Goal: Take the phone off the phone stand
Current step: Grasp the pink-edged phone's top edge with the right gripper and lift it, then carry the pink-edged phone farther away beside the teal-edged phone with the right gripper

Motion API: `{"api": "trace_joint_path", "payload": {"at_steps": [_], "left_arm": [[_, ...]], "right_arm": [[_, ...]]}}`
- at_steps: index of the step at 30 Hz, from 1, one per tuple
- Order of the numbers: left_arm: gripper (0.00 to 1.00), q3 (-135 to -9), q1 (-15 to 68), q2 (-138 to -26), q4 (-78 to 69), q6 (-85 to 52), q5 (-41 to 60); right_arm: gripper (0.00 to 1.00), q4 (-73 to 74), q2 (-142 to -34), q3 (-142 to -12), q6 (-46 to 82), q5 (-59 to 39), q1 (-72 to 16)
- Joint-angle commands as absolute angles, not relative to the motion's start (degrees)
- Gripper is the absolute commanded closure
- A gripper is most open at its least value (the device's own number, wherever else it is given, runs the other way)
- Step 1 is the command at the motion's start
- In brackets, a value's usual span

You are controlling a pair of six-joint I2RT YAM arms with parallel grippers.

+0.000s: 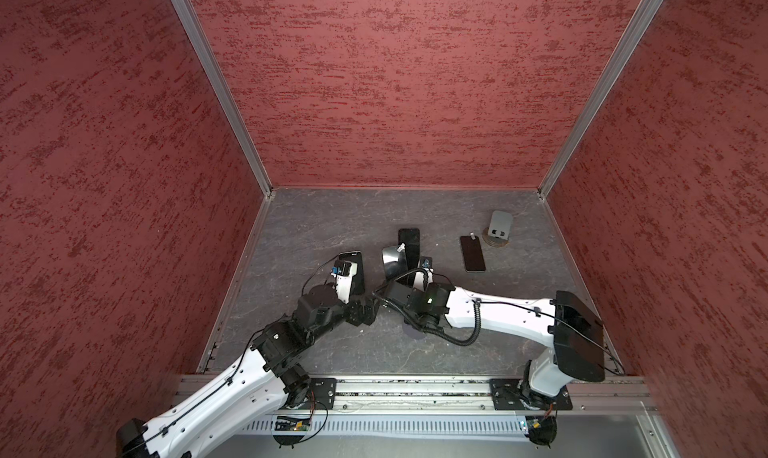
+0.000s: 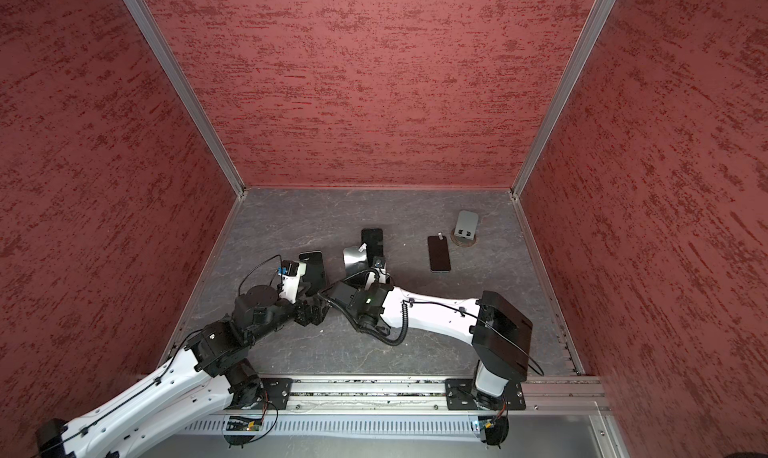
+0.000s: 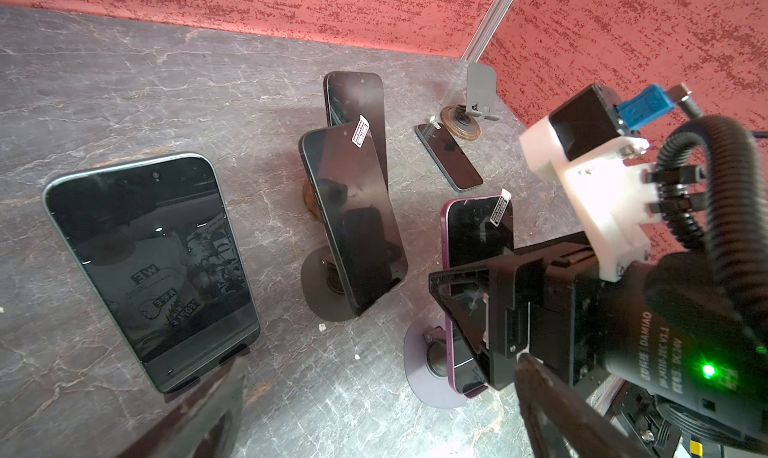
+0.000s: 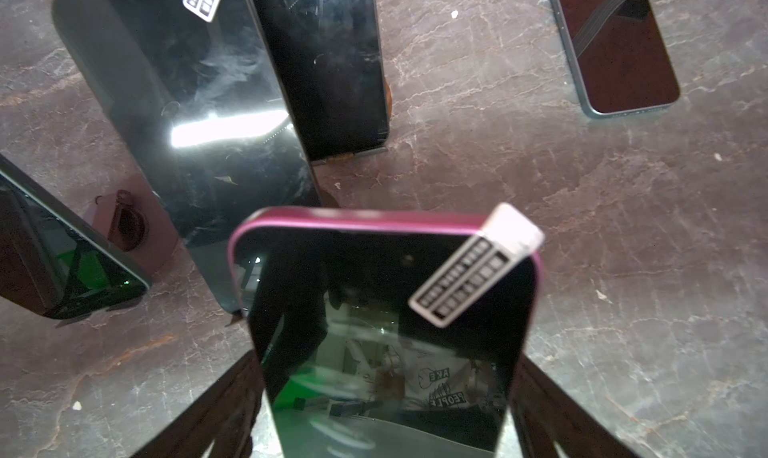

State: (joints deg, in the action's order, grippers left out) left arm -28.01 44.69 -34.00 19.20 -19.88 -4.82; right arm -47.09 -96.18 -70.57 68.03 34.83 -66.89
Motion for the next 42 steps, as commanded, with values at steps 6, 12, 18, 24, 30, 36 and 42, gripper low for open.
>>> {"api": "trace_joint_path", "payload": {"at_steps": [6, 12, 18, 24, 30, 36, 42], "left_arm": [[0.01, -26.7, 44.4, -32.5, 17.4, -18.9, -5.4], [0.01, -26.6, 44.3, -31.9, 17.7, -18.9, -5.3], [0.01, -26.5, 44.2, -31.9, 17.4, -19.2, -5.3], [0.01, -26.7, 44.1, -32.3, 17.2, -19.4, -5.2], [0.01, -27.0, 44.1, -33.5, 16.9, -19.4, -5.1], [0.01, -27.9, 44.0, -35.7, 15.8, -19.4, -4.7], [0.0, -29.2, 44.0, -38.8, 15.0, -19.4, -3.9]], "right_arm": [[0.19, -49.1, -98.2, -72.9, 71.5, 37.6, -67.9], [0.29, -49.6, -98.5, -72.1, 72.2, 38.0, -67.9], [0.41, -48.5, -97.2, -70.8, 71.3, 38.3, -68.0], [0.43, -47.2, -94.7, -70.6, 68.8, 38.9, -68.0], [0.43, -45.6, -91.1, -70.2, 65.0, 39.5, -67.9], [0.44, -45.4, -86.5, -68.6, 62.6, 39.4, -66.8], [0.44, -43.6, -79.2, -64.2, 59.8, 38.0, -63.5]]}}
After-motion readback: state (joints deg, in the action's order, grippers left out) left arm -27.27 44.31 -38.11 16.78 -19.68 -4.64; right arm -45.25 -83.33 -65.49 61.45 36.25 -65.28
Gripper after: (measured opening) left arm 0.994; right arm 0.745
